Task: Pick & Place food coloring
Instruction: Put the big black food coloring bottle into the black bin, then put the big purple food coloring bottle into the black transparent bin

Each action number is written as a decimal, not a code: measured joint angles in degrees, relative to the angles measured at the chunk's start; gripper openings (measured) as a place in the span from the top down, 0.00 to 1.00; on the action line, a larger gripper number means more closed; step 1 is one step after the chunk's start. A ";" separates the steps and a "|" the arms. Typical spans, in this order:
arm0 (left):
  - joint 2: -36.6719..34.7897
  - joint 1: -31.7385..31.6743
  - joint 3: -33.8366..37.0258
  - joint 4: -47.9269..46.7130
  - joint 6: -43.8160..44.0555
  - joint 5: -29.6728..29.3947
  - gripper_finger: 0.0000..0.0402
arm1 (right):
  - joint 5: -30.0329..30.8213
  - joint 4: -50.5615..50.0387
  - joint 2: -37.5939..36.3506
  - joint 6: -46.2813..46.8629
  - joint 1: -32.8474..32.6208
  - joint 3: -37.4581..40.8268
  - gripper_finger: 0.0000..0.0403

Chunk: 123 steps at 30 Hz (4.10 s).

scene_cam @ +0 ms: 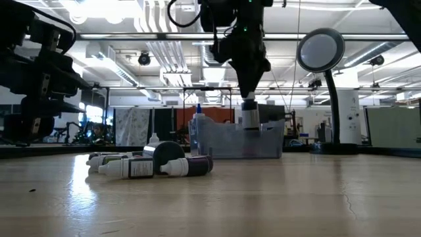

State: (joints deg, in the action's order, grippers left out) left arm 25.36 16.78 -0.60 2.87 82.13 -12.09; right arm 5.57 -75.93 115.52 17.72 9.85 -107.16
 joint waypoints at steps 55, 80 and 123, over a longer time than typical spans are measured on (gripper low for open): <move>0.73 -0.04 -0.09 -0.39 -10.38 -4.47 0.62 | -17.98 28.86 11.02 40.77 -12.74 1.48 0.44; 1.55 0.70 -0.09 -3.58 -26.37 12.36 0.62 | -10.37 14.37 30.90 45.23 -14.56 -27.80 0.46; 5.46 0.69 -0.02 -3.69 -28.30 12.06 0.62 | -7.73 12.83 29.19 35.52 -13.07 -27.58 0.74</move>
State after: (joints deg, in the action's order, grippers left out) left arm 30.83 17.46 -0.62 -0.82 53.83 -0.03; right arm -2.16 -63.09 144.71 53.24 -3.21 -134.74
